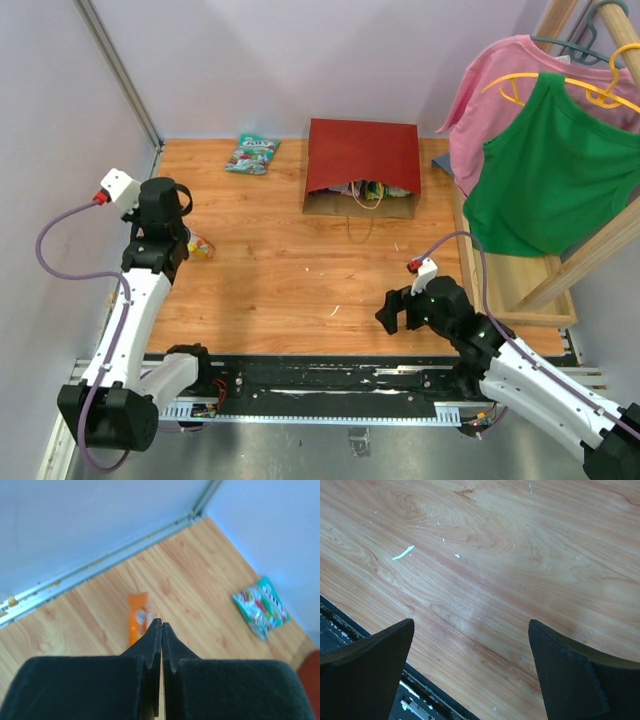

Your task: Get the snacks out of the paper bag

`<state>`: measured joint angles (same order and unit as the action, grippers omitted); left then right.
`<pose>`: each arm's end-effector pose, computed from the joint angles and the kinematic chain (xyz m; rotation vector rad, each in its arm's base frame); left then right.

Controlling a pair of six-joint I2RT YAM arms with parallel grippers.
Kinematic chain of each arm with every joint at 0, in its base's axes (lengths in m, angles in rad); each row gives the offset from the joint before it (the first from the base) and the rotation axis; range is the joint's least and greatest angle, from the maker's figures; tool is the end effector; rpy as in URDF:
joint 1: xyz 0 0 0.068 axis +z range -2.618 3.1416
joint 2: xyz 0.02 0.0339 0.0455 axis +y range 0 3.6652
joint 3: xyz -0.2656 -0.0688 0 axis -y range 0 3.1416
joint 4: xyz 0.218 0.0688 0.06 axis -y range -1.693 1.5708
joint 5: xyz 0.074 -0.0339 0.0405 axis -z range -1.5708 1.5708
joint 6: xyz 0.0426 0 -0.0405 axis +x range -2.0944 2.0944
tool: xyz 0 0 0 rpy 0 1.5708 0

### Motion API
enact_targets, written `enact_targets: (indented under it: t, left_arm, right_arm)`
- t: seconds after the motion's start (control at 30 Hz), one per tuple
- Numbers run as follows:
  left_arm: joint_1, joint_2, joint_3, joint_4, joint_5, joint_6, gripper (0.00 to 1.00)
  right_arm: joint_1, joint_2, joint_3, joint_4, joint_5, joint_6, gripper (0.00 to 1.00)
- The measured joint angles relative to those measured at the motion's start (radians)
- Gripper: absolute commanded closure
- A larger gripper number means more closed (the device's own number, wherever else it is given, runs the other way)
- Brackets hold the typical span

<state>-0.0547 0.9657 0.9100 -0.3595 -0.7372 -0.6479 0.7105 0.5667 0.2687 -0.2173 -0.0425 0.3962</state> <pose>0.1878 0.0184 0.3371 -0.9728 1.6108 0.2523 0.0923 0.0818 0.1920 -0.3655 2.1354 0.7028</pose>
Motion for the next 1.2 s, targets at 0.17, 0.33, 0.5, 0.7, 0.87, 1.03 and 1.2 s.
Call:
enact_targets:
  t: [0.17, 0.33, 0.5, 0.7, 0.87, 1.03, 1.2]
  left_arm:
    - [0.053, 0.065, 0.041, 0.102, -0.053, 0.066, 1.00]
    - [0.092, 0.155, 0.052, 0.137, -0.040, 0.092, 0.89]
    - [0.186, 0.185, 0.020, 0.148, 0.141, 0.057, 0.07]
    - [0.538, 0.213, -0.249, 0.192, 0.521, -0.039, 0.04]
    - [0.608, 0.204, -0.376, 0.177, 0.649, -0.083, 0.03]
    - [0.610, 0.146, -0.391, 0.221, 0.640, -0.103, 0.06]
    - [0.610, 0.186, -0.419, 0.269, 0.634, -0.117, 0.12]
  right_arm:
    - [0.000, 0.039, 0.000, 0.023, -0.011, 0.000, 0.02]
    - [0.000, 0.067, 0.000, 0.035, -0.021, 0.000, 0.02]
    - [0.000, 0.073, 0.000, 0.048, -0.029, 0.000, 0.02]
    - [0.000, 0.104, -0.006, 0.072, -0.047, 0.001, 0.02]
    - [0.000, 0.141, -0.027, 0.102, -0.084, 0.004, 0.02]
    - [0.000, 0.153, -0.027, 0.117, -0.111, 0.004, 0.02]
    - [0.000, 0.153, -0.027, 0.119, -0.122, 0.004, 0.02]
